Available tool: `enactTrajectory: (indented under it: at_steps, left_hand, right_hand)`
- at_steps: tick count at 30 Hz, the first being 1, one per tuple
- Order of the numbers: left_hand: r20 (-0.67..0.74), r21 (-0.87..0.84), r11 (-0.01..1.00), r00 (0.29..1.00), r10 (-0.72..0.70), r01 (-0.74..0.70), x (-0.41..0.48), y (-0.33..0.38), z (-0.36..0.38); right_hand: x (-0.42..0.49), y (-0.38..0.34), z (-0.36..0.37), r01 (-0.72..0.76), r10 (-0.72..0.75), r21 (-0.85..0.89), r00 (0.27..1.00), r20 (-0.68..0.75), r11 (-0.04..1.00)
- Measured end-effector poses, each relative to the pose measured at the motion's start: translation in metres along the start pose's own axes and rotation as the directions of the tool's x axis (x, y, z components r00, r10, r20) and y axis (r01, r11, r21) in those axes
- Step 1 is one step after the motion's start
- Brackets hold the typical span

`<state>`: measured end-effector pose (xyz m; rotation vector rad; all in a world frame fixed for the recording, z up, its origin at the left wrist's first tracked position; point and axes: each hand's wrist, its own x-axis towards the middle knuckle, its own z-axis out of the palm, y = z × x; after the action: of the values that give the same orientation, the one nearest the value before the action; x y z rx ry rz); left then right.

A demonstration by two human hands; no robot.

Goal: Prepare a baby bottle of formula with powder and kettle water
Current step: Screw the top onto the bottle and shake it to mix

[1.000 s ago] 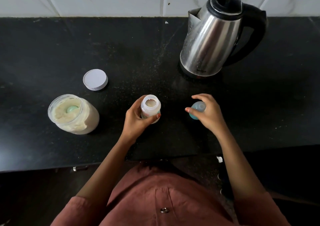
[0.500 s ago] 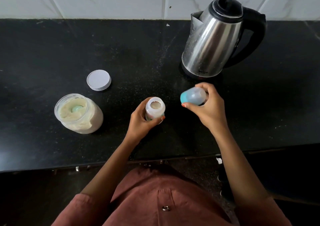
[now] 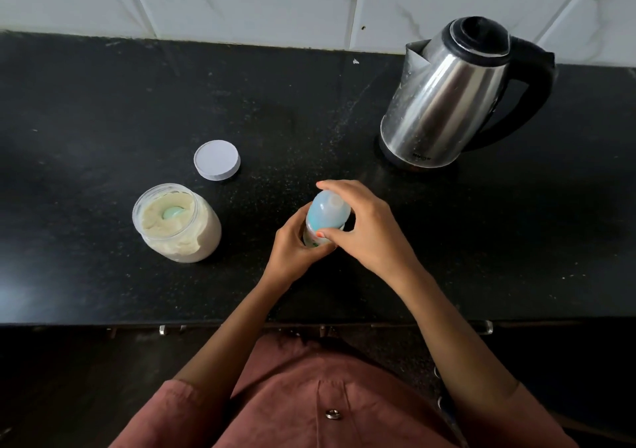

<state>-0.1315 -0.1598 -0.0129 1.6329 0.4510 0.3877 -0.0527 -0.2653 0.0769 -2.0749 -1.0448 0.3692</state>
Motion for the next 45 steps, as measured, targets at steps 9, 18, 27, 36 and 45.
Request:
enactTrajectory:
  at_steps: [9, 18, 27, 36, 45]
  left_hand:
    - [-0.018, 0.002, 1.0, 1.0, -0.008, 0.008, 0.0, 0.0, 0.0]
    - [-0.001, 0.012, 1.0, 1.0, 0.002, -0.002, 0.001, -0.004, 0.001]
    - [-0.029, 0.014, 1.0, 1.0, 0.002, -0.002, 0.0, -0.002, 0.002]
    - [-0.017, 0.005, 1.0, 1.0, 0.005, -0.005, 0.001, -0.004, 0.002]
    - [-0.028, 0.018, 1.0, 1.0, -0.004, 0.005, 0.002, -0.006, 0.002]
  right_hand:
    - [-0.001, 0.0, 0.015, -0.044, -0.001, -0.313, 0.99, -0.142, 0.949]
    - [0.001, 0.024, 0.0, -0.039, 0.003, 0.199, 0.983, 0.182, 0.979]
    - [0.007, 0.018, 0.011, -0.033, 0.025, -0.074, 0.995, -0.097, 0.997]
    - [0.003, 0.023, 0.01, -0.004, -0.004, 0.093, 0.997, 0.079, 0.996]
    - [0.012, 0.03, 0.019, 0.06, -0.052, 0.054, 0.989, -0.14, 0.997]
